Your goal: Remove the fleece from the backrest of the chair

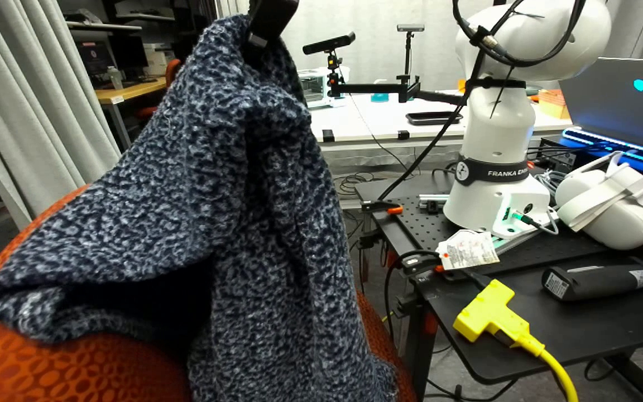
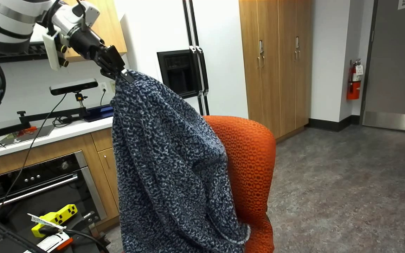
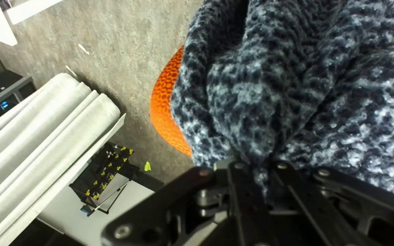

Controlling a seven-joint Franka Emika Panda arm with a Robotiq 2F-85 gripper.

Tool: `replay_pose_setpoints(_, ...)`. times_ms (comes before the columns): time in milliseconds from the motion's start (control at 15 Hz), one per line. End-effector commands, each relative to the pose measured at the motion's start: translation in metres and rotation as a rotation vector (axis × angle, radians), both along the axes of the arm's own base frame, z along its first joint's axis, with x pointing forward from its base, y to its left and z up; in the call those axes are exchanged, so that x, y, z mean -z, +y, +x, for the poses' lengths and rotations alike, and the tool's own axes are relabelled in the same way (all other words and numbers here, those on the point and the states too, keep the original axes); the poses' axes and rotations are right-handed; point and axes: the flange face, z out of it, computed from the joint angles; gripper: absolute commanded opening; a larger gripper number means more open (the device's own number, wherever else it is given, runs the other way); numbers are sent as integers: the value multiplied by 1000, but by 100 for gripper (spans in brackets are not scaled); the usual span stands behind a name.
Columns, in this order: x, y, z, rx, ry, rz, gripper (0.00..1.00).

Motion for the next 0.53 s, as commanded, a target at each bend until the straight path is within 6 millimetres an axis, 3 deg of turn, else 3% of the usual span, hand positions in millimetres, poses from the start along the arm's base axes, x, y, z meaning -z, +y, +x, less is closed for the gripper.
replay_pose_setpoints(0,-16,-1,-9,48,-23,-58,3)
replay_pose_setpoints(467,-18,3,-10,8,-9,29,3)
